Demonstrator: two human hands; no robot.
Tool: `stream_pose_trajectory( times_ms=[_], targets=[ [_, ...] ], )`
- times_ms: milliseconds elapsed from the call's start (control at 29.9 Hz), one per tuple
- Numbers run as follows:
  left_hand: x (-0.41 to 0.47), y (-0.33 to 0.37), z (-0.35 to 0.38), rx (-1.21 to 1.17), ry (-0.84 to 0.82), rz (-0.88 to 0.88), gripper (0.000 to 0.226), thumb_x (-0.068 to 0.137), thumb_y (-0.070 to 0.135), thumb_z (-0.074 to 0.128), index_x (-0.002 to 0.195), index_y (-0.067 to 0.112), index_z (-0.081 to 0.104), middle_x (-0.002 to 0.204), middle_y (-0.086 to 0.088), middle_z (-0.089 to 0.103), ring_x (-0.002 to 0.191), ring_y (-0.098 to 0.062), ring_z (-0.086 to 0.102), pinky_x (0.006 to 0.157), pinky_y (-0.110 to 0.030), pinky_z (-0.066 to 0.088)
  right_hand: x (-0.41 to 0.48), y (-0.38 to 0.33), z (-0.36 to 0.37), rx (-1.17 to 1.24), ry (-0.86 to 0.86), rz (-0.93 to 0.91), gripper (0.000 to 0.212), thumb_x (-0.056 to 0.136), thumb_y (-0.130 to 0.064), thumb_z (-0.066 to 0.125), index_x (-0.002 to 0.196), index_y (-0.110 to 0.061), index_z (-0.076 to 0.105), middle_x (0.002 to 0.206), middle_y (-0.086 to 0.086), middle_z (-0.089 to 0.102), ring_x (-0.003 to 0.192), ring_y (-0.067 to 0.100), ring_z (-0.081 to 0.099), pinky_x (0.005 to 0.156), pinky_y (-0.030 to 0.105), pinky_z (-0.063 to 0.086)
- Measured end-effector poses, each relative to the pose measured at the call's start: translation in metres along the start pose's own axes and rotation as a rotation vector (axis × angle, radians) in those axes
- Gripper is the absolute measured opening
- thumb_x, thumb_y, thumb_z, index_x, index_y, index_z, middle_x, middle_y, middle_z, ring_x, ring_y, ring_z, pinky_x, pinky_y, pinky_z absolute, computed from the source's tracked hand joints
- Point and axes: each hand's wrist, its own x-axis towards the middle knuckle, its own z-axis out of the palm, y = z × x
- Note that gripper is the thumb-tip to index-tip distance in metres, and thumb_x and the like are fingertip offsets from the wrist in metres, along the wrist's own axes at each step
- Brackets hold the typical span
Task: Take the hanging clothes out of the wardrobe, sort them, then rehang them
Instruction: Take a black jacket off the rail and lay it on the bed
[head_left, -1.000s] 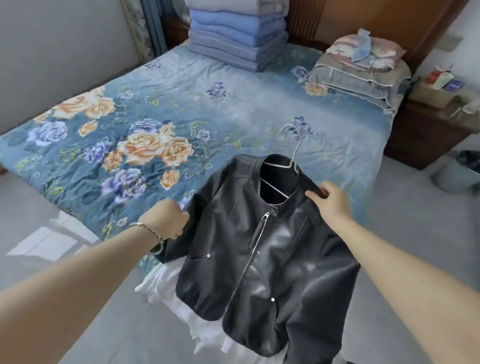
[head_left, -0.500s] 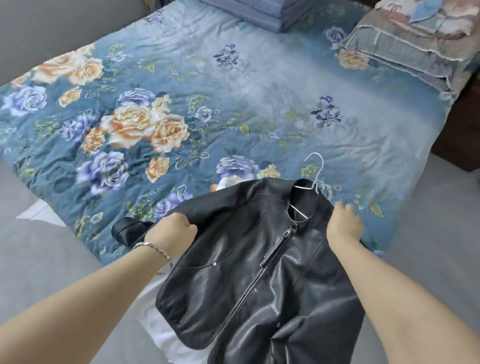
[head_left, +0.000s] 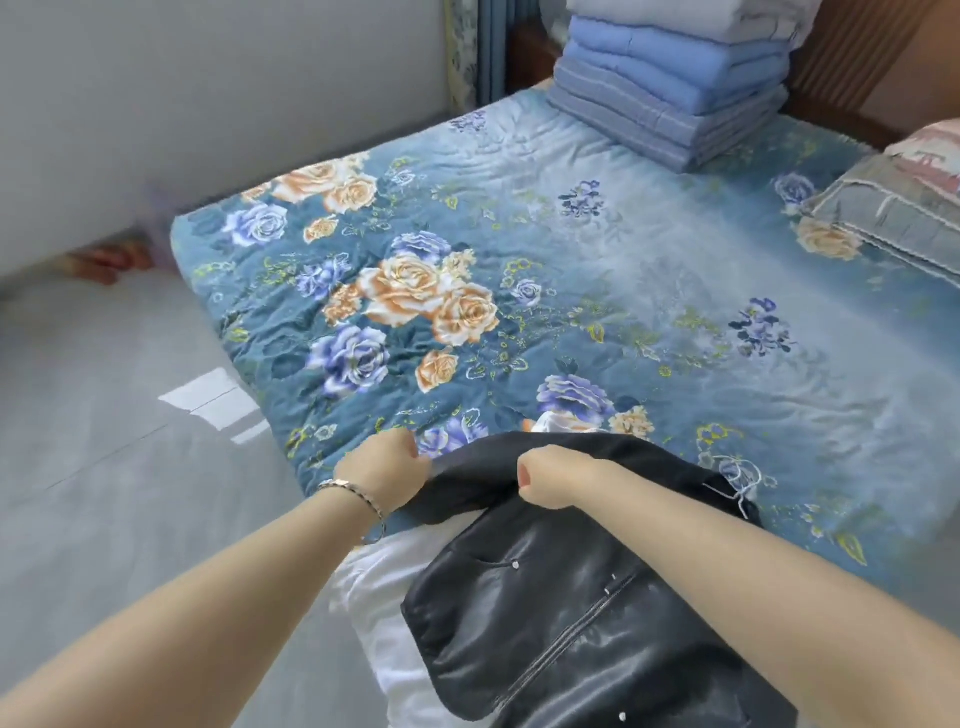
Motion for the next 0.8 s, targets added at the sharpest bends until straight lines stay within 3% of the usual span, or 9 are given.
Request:
stream_pose_trajectory(
  times_ms=[100, 234, 301, 402, 469, 602, 803],
  targets=[
    [-0.029, -0.055, -0.038, -0.039, 0.101, -0.039, 0.019, 0.09, 0.028, 0.046, 0.077, 0.015, 0.053, 0.091, -0.008, 0.062, 0.088, -0.027, 0.059, 0.07, -0.026, 0.04, -0.011, -0.093, -0.032, -0.105, 0.026, -0.161, 0.018, 0.093, -0.015, 0.04, 0.103, -0.01, 0.054, 0.118, 0.016, 0.057, 0.094, 0.031, 0.051, 0.076, 0.034, 0.04],
    [-0.079, -0.148, -0.09, -0.008, 0.25, -0.16, 0.018, 0.091, 0.026, 0.044, 0.093, 0.017, 0.06, 0.111, -0.008, 0.064, 0.105, -0.028, 0.059, 0.077, -0.028, 0.041, -0.033, -0.229, -0.058, -0.29, 0.12, -0.361, 0.014, 0.093, -0.012, 0.041, 0.087, -0.009, 0.054, 0.084, 0.011, 0.055, 0.083, 0.029, 0.05, 0.057, 0.026, 0.036],
    [-0.107, -0.204, -0.113, 0.012, 0.315, -0.253, 0.024, 0.09, 0.025, 0.043, 0.104, 0.016, 0.061, 0.116, -0.009, 0.063, 0.109, -0.028, 0.058, 0.082, -0.029, 0.044, -0.045, -0.3, -0.061, -0.357, 0.19, -0.451, 0.017, 0.092, -0.013, 0.043, 0.086, -0.009, 0.058, 0.089, 0.011, 0.061, 0.089, 0.031, 0.056, 0.068, 0.029, 0.043],
    [-0.158, -0.283, -0.145, -0.038, 0.362, -0.372, 0.025, 0.089, 0.026, 0.044, 0.102, 0.014, 0.062, 0.112, -0.009, 0.064, 0.104, -0.028, 0.06, 0.078, -0.029, 0.044, -0.068, -0.399, -0.059, -0.42, 0.265, -0.549, 0.032, 0.093, -0.016, 0.041, 0.118, -0.008, 0.059, 0.121, 0.013, 0.06, 0.112, 0.032, 0.057, 0.088, 0.034, 0.047],
    [-0.198, -0.339, -0.162, -0.056, 0.4, -0.449, 0.024, 0.09, 0.027, 0.043, 0.1, 0.015, 0.061, 0.109, -0.008, 0.064, 0.101, -0.028, 0.06, 0.074, -0.028, 0.041, -0.086, -0.463, -0.053, -0.492, 0.269, -0.619, 0.035, 0.094, -0.016, 0.04, 0.122, -0.006, 0.057, 0.127, 0.015, 0.057, 0.118, 0.032, 0.053, 0.095, 0.035, 0.046],
    [-0.289, -0.454, -0.187, -0.143, 0.477, -0.633, 0.024, 0.09, 0.03, 0.043, 0.094, 0.012, 0.059, 0.104, -0.009, 0.065, 0.098, -0.029, 0.061, 0.074, -0.028, 0.043, -0.132, -0.592, -0.039, -0.601, 0.256, -0.813, 0.031, 0.093, -0.016, 0.04, 0.115, -0.005, 0.061, 0.118, 0.013, 0.06, 0.107, 0.033, 0.057, 0.084, 0.035, 0.048],
    [-0.437, -0.583, -0.215, -0.351, 0.636, -0.944, 0.019, 0.086, 0.021, 0.044, 0.086, 0.013, 0.062, 0.098, -0.01, 0.07, 0.094, -0.027, 0.067, 0.074, -0.027, 0.047, -0.224, -0.774, -0.012, -0.689, 0.237, -1.149, 0.033, 0.095, -0.018, 0.04, 0.118, -0.003, 0.058, 0.122, 0.014, 0.058, 0.109, 0.032, 0.055, 0.091, 0.037, 0.046]
  ],
)
